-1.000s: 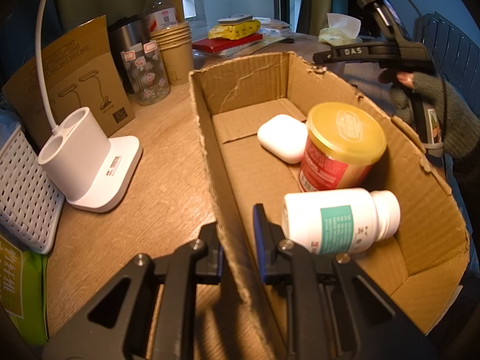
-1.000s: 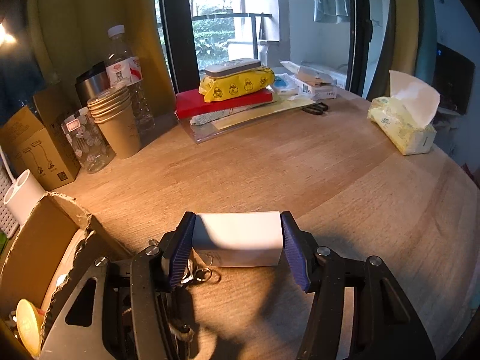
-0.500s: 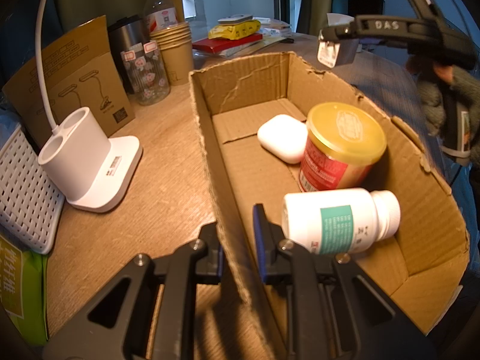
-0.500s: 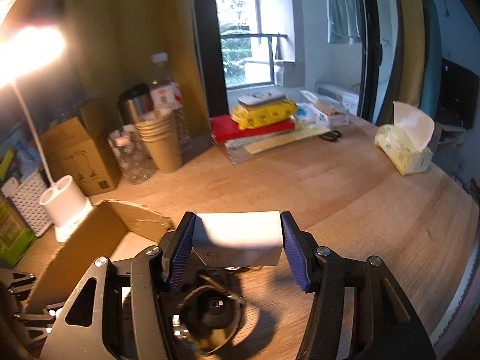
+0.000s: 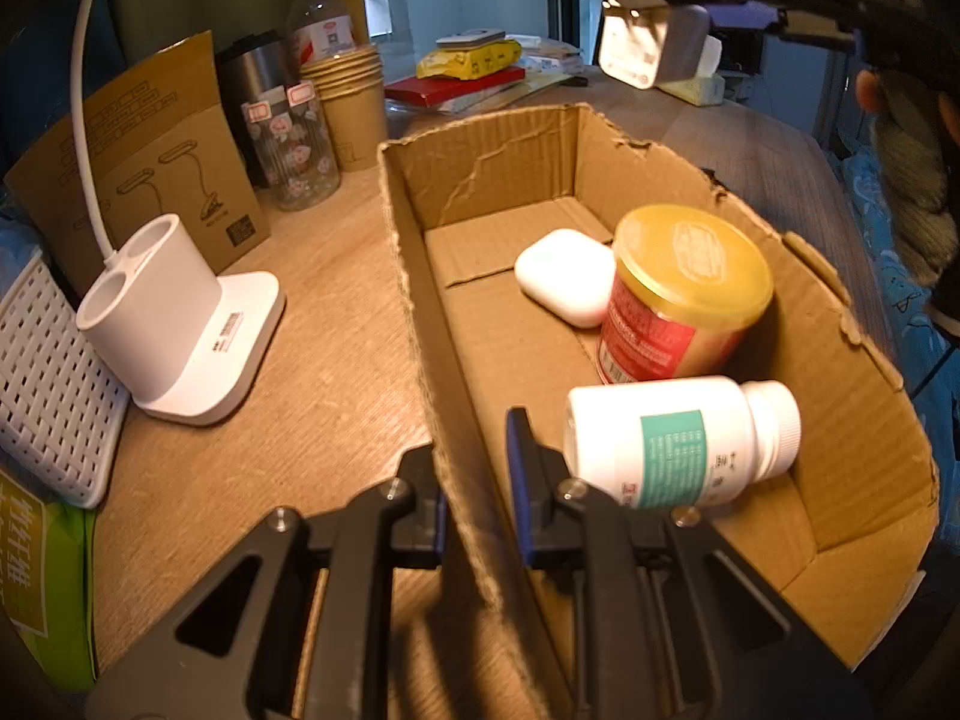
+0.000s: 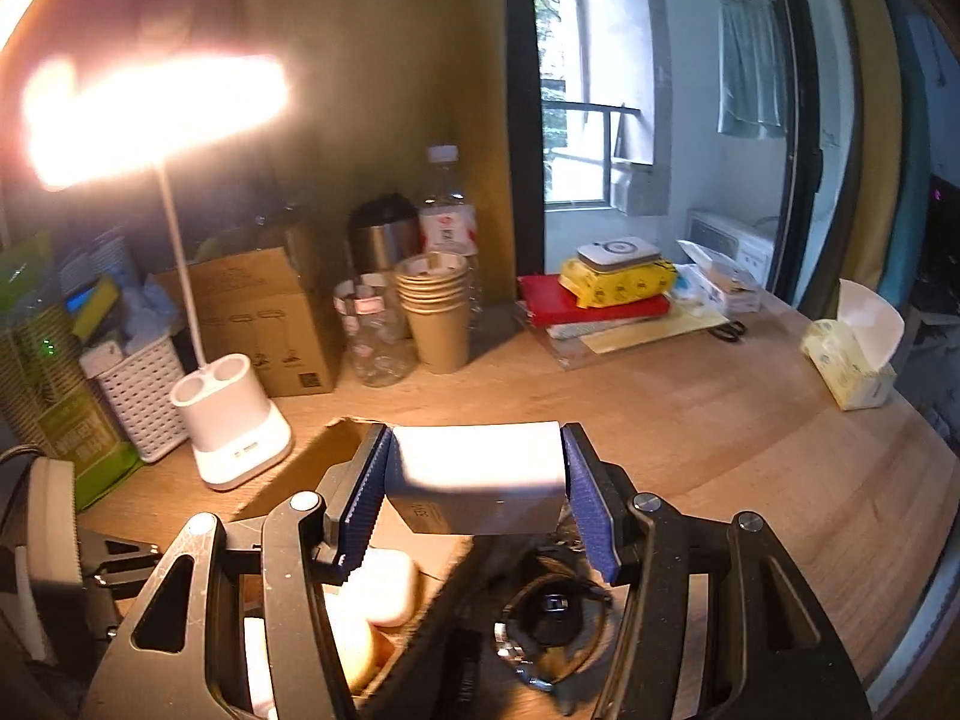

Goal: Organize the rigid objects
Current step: 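Lift the charger plug with the right tool and lower it into the box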

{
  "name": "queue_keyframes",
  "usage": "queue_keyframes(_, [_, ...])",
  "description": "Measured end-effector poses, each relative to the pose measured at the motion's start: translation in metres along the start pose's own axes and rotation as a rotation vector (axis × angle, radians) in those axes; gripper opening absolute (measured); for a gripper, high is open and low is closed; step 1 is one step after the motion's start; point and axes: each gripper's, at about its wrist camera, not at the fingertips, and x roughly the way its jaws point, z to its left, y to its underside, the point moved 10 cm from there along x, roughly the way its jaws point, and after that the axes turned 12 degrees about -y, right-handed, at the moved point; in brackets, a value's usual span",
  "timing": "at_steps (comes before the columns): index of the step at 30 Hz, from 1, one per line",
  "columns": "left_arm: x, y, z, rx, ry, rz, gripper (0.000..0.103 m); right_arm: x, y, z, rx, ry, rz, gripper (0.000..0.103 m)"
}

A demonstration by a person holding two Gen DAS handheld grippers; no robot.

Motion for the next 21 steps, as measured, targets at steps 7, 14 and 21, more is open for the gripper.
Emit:
queue_keyframes(7, [0.000,0.000,0.000,0.000,0.000,0.000,0.017,0.001,-0.001,0.022,-0.021,-0.040,-0.003,0.059])
queue_keyframes(14, [0.000,0.000,0.000,0.000,0.000,0.000,0.017,0.006,0.003,0.045,-0.037,-0.089,0.002,0.059])
queue_keyframes(21, [0.000,0.000,0.000,0.000,0.000,0.000,0.017,0.019,0.013,0.055,-0.053,-0.103,0.033,0.059])
